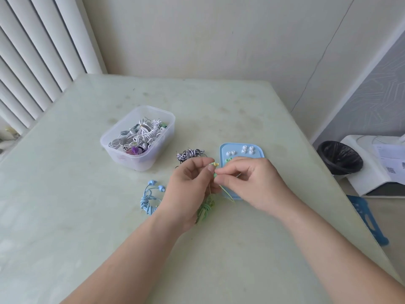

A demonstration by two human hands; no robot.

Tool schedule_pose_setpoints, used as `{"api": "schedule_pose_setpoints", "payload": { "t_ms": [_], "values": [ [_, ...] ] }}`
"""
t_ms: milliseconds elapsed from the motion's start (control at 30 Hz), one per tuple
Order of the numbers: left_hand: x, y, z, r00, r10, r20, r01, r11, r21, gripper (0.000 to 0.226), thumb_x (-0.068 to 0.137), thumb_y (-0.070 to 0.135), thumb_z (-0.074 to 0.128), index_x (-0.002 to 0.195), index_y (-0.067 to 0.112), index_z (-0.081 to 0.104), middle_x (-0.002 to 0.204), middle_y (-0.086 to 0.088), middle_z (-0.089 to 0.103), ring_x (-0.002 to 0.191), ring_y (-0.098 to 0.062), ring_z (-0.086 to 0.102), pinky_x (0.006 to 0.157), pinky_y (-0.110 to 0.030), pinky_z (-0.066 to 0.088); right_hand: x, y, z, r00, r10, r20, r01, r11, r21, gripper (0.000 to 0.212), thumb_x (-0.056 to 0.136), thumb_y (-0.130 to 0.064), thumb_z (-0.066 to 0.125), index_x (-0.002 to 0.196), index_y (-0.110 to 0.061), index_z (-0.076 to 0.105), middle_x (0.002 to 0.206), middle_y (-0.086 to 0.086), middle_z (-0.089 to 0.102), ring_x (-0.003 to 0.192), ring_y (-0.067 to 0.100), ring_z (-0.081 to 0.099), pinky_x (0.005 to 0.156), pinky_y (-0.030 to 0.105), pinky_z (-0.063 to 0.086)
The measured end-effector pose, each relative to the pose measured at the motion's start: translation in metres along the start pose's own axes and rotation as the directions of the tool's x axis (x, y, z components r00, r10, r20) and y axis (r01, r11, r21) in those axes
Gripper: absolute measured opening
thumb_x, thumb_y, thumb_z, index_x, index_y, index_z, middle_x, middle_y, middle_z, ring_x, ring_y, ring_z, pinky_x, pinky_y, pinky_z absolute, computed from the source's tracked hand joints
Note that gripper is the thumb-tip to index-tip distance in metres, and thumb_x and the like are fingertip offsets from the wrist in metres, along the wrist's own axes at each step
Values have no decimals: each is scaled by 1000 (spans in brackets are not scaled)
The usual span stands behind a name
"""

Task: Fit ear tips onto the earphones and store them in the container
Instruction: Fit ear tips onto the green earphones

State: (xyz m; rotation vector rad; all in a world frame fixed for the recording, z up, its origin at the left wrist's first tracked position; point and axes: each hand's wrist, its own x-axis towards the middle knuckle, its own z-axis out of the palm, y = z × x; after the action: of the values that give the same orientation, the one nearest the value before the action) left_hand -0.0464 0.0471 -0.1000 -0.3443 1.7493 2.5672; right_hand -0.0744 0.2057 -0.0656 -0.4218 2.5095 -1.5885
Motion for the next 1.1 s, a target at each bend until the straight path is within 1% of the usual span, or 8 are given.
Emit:
{"api": "schedule_pose_setpoints", "payload": {
  "t_ms": [67,200,367,567,633,767,933,1100],
  "values": [
    [2,-1,-3,1000,-4,-17,3,998,-65,11,102,7,63,112,4,67,87,-9,68,68,-20,61,69,-33,55,11,0,-9,1000,16,23,-16,1000,-22,5,88,-21,80,85,-25,82,84,-5,78,81,14,71,80,29,56],
    [1,-3,-3,1000,-7,16,8,995,-97,13,100,8,65,111,5,71,88,-7,70,69,-21,61,75,-38,54,46,19,-23,975,74,-211,-121,968,-219,10,89,-17,77,81,-22,77,73,-4,73,59,4,63,59,18,51],
    [1,-6,-5,999,-45,18,47,989,-141,16,100,6,64,112,3,73,87,-8,72,66,-18,63,74,-36,56,63,37,-24,987,95,-132,-140,909,-393,14,89,-13,75,94,-25,78,86,-9,72,77,8,68,70,19,53],
    [-1,-7,-7,1000,-14,16,16,996,-92,12,99,6,65,109,4,73,88,-10,73,65,-20,59,71,-36,53,69,35,-21,987,79,-141,-131,900,-415,9,88,-16,76,81,-22,76,78,-7,72,70,14,68,64,24,52],
    [-3,-7,-7,1000,-1,4,1,998,-62,11,100,6,65,109,3,72,86,-8,72,64,-19,59,71,-38,53,62,28,-26,974,85,-208,-150,936,-320,10,86,-14,77,79,-21,75,74,-5,73,65,10,68,63,22,55],
    [-2,-9,-9,997,75,-10,-74,997,38,14,102,7,63,114,5,69,87,-7,73,67,-20,59,72,-39,54,31,7,-19,964,165,-210,-141,982,124,10,85,-3,78,89,-12,75,76,4,76,63,17,71,67,27,60],
    [-3,-9,-11,994,107,-4,-107,992,65,13,100,11,67,112,7,72,90,-6,75,70,-19,64,75,-37,55,2,5,5,962,261,-77,-160,773,614,15,86,5,73,100,2,74,86,21,75,73,25,70,66,31,58],
    [-5,-11,-12,989,143,31,-145,983,112,11,98,12,70,107,9,75,89,-5,75,71,-18,65,76,-40,56,-7,11,16,963,271,-9,-172,636,752,23,81,-3,72,103,3,72,86,19,73,69,21,67,63,29,56]
  ]
}}
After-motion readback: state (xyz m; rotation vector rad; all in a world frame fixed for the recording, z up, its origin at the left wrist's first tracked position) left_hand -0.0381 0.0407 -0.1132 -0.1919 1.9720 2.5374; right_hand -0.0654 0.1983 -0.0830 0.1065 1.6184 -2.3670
